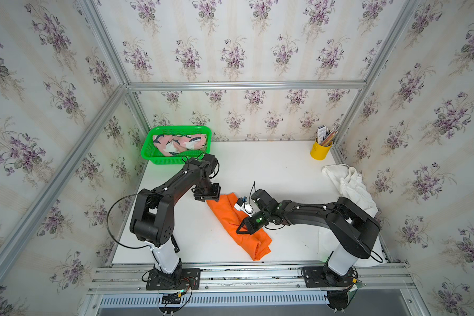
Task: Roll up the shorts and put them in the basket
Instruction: Roll the shorts at the center of the board.
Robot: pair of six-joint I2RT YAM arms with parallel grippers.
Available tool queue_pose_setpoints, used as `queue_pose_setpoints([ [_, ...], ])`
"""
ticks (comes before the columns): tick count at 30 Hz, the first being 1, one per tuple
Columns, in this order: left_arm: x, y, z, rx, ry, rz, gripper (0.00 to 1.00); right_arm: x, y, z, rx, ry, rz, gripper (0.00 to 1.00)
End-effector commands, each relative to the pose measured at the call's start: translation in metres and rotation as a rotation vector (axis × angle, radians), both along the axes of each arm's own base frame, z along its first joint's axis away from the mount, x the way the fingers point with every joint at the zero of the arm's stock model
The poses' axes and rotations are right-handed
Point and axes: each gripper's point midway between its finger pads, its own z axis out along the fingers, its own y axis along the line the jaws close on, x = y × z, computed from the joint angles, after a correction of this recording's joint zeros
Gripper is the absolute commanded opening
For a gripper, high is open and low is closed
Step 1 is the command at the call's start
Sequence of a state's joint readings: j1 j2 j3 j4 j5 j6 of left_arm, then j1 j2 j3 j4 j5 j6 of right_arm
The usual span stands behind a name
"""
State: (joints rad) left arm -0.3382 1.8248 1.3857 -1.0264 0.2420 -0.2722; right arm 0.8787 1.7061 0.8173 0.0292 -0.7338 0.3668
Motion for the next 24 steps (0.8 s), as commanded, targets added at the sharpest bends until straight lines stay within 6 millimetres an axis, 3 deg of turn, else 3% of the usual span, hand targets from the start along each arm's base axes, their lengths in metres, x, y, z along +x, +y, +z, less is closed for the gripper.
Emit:
queue_pose_setpoints([
  [1,0.004,-0.025,-0.004,-0.108,0.021,-0.124,0.66,-0.002,0.001,0.003,0.027,-0.004,0.023,0.04],
  [4,0.01,-0.023,0.001,-0.082,0.012,-0.15,0.68,-0.01,-0.004,0.003,0.027,0.005,0.059,0.04],
  [8,0.025,-0.014,0.027,-0.014,-0.047,-0.125,0.67,-0.019,-0.009,0.002,0.03,0.019,0.097,0.04],
  [11,0.029,-0.026,0.046,-0.084,-0.066,-0.112,0.66,-0.023,-0.011,-0.002,0.021,0.033,0.111,0.04],
  [14,0.027,-0.053,0.052,-0.192,-0.063,-0.125,0.62,-0.023,-0.012,-0.003,0.018,0.031,0.111,0.04],
  [16,0.019,-0.07,0.045,-0.216,-0.038,-0.158,0.57,-0.021,-0.011,-0.002,0.02,0.022,0.106,0.04],
  [20,-0.012,-0.102,0.015,-0.289,0.062,-0.239,0.35,-0.019,-0.009,0.0,0.024,0.015,0.101,0.04],
  [24,-0.038,-0.093,-0.026,-0.234,0.159,-0.254,0.26,-0.022,-0.012,0.004,0.029,0.015,0.104,0.03],
])
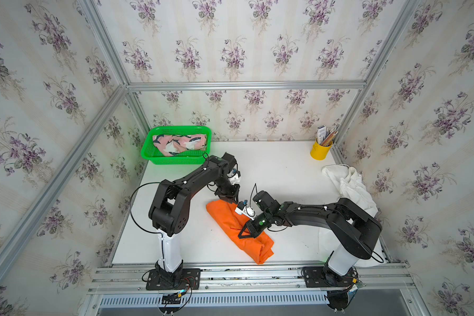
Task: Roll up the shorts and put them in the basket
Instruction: Roll the shorts at the center of the board.
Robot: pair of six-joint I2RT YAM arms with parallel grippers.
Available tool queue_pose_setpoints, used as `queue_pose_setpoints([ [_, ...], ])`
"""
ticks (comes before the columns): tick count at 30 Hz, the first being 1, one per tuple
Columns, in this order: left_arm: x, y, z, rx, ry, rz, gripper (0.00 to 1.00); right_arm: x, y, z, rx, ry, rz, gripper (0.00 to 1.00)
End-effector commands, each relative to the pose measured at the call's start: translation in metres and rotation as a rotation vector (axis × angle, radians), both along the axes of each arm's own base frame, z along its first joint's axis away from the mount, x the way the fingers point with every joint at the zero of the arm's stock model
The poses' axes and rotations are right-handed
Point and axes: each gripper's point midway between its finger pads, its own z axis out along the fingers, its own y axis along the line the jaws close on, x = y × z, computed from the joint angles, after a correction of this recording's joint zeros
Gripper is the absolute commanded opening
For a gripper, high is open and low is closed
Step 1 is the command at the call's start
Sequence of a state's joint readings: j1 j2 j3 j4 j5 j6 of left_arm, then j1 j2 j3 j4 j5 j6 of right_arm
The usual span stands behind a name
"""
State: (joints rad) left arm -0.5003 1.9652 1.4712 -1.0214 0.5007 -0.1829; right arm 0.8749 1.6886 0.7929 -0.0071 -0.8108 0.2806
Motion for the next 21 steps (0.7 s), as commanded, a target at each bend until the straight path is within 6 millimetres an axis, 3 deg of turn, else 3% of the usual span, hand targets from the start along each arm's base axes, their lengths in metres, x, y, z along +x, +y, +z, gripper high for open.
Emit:
queue_pose_setpoints([
  [1,-0.013,0.009,-0.021,0.022,0.043,-0.009,0.26,-0.005,-0.005,0.003,-0.003,0.002,0.013,0.03],
  [6,-0.035,0.037,-0.043,0.093,0.097,-0.001,0.24,-0.006,-0.01,0.013,0.045,0.052,-0.024,0.04],
  [11,-0.044,0.06,-0.054,0.188,0.124,-0.009,0.27,0.02,-0.024,0.005,0.048,0.133,-0.153,0.02],
  [15,-0.023,0.072,-0.045,0.215,0.068,0.026,0.36,0.044,-0.042,-0.024,-0.018,0.196,-0.257,0.02],
  [21,0.012,0.091,-0.01,0.235,-0.028,0.084,0.48,0.069,-0.054,-0.054,-0.081,0.294,-0.335,0.0],
])
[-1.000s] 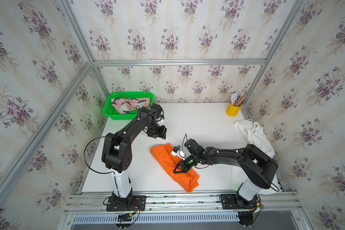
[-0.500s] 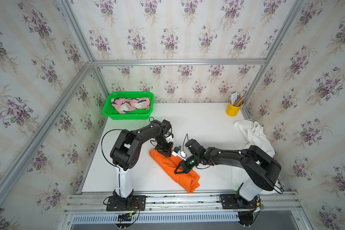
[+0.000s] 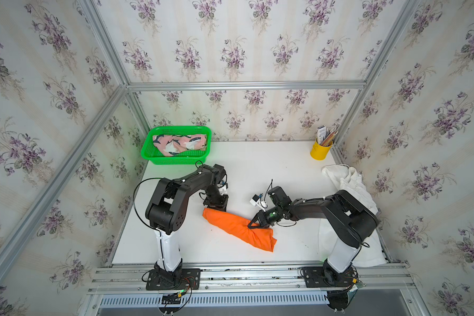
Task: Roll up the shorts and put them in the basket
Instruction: Roll the shorts at the center of the board.
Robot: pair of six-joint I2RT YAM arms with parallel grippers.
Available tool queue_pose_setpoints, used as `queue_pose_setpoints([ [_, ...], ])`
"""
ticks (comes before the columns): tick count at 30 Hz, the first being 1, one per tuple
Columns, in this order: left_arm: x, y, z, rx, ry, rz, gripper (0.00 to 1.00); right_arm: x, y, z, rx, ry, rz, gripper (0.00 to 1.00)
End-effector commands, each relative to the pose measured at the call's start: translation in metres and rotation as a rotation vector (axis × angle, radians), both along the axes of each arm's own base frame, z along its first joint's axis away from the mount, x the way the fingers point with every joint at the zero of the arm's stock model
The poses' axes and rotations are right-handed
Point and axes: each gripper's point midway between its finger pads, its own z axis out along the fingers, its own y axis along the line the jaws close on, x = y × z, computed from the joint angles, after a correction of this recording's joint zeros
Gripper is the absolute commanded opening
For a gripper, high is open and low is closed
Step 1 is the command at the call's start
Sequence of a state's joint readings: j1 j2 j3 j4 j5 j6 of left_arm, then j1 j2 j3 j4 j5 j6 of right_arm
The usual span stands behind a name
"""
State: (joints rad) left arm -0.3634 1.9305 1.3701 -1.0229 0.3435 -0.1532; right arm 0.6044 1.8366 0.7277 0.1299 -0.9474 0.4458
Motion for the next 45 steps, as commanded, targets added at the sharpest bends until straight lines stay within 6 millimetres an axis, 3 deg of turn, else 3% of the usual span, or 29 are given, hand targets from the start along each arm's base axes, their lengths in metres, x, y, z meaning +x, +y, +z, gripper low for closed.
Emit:
queue_pose_setpoints([
  [1,0.007,0.022,0.019,0.093,-0.033,-0.008,0.49,0.007,-0.008,-0.018,-0.074,0.048,-0.043,0.0],
  [6,0.018,0.032,0.074,0.123,-0.161,0.039,0.54,0.018,-0.014,-0.028,-0.112,0.08,-0.071,0.03],
  [9,0.013,0.023,0.105,0.097,-0.224,0.056,0.54,0.021,-0.017,-0.031,-0.138,0.075,-0.086,0.05],
  [11,0.004,0.011,0.115,0.077,-0.24,0.05,0.54,0.024,-0.021,-0.034,-0.173,0.061,-0.103,0.07],
  [14,-0.016,-0.018,0.105,0.047,-0.209,0.017,0.54,0.028,-0.026,-0.032,-0.207,0.026,-0.126,0.09],
  [16,-0.027,-0.031,0.082,0.045,-0.164,0.014,0.54,0.03,-0.03,-0.028,-0.226,-0.004,-0.138,0.11],
  [21,-0.033,-0.027,0.015,0.176,-0.087,-0.002,0.51,0.034,-0.04,-0.015,-0.278,-0.085,-0.146,0.2],
  [25,-0.03,-0.023,-0.01,0.258,-0.061,-0.046,0.5,0.045,-0.057,0.006,-0.386,-0.196,-0.147,0.35],
  [29,-0.027,-0.026,-0.011,0.244,-0.065,-0.057,0.51,0.054,-0.07,0.04,-0.454,-0.299,-0.172,0.44],
  [33,-0.023,-0.026,-0.004,0.237,-0.082,-0.057,0.51,0.036,-0.062,0.063,-0.406,-0.329,-0.123,0.39],
  [40,0.005,-0.023,0.014,0.181,-0.134,-0.012,0.53,-0.01,-0.054,0.015,-0.374,-0.194,-0.066,0.23],
  [45,0.022,-0.025,0.001,0.149,-0.115,0.037,0.52,-0.023,-0.025,0.012,-0.291,-0.141,-0.076,0.21],
])
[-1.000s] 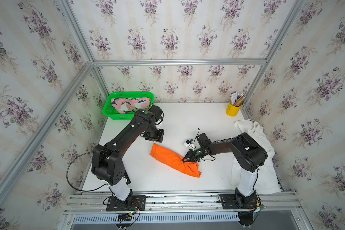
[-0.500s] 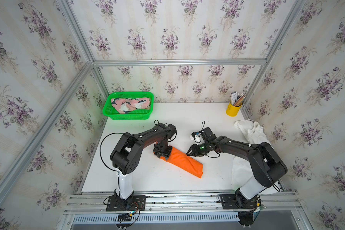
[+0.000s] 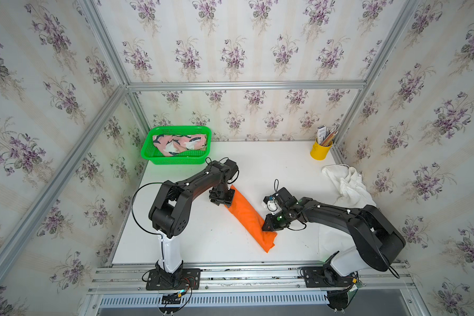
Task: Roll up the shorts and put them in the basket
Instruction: Roll the shorts at the center of the board, then pick up the shorts from the center of the board.
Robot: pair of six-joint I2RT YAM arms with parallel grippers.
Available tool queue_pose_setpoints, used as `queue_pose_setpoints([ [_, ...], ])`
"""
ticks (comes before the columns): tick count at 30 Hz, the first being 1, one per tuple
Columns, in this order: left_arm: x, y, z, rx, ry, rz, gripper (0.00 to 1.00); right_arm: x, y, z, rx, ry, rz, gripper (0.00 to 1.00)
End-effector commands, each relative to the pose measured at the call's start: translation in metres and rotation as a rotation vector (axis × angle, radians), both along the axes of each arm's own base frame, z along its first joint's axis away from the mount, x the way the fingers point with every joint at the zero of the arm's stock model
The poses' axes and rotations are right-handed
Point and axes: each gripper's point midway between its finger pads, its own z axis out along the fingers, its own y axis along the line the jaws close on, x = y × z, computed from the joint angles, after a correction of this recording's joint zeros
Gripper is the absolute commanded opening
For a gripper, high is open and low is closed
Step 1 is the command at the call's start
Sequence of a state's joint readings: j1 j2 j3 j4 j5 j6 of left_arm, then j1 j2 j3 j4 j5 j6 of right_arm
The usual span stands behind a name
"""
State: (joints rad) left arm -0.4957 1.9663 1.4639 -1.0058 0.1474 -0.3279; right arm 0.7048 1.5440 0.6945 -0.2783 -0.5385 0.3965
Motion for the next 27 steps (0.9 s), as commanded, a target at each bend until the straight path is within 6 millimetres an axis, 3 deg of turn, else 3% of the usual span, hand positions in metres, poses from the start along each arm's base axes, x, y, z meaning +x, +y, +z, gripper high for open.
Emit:
queue_pose_setpoints([
  [1,0.004,-0.002,-0.002,-0.019,0.004,0.019,0.52,0.006,0.026,0.014,0.1,-0.007,-0.032,0.21],
  [3,0.005,-0.002,0.009,-0.027,-0.023,0.032,0.52,0.008,0.028,0.021,0.099,-0.029,-0.037,0.21],
  [7,0.012,-0.005,0.052,-0.049,-0.11,0.043,0.53,0.028,0.018,0.038,0.018,-0.137,-0.075,0.22],
  [10,0.016,-0.016,0.08,-0.074,-0.157,0.029,0.54,0.034,0.031,0.057,0.081,-0.163,-0.057,0.24],
  [13,0.019,-0.03,0.086,-0.088,-0.164,0.024,0.54,0.034,0.049,0.063,0.169,-0.139,-0.033,0.24],
  [16,0.021,-0.04,0.071,-0.086,-0.141,0.022,0.55,0.035,0.06,0.058,0.189,-0.129,-0.021,0.24],
  [21,0.03,-0.033,0.022,0.0,-0.094,0.029,0.54,0.029,0.049,0.018,0.113,-0.088,-0.037,0.22],
  [24,0.041,-0.033,-0.01,0.009,-0.065,0.041,0.54,0.016,0.041,-0.005,0.088,-0.039,-0.035,0.21],
  [27,0.048,-0.034,-0.033,0.03,-0.034,0.016,0.53,0.004,0.046,-0.01,0.132,0.014,-0.028,0.21],
])
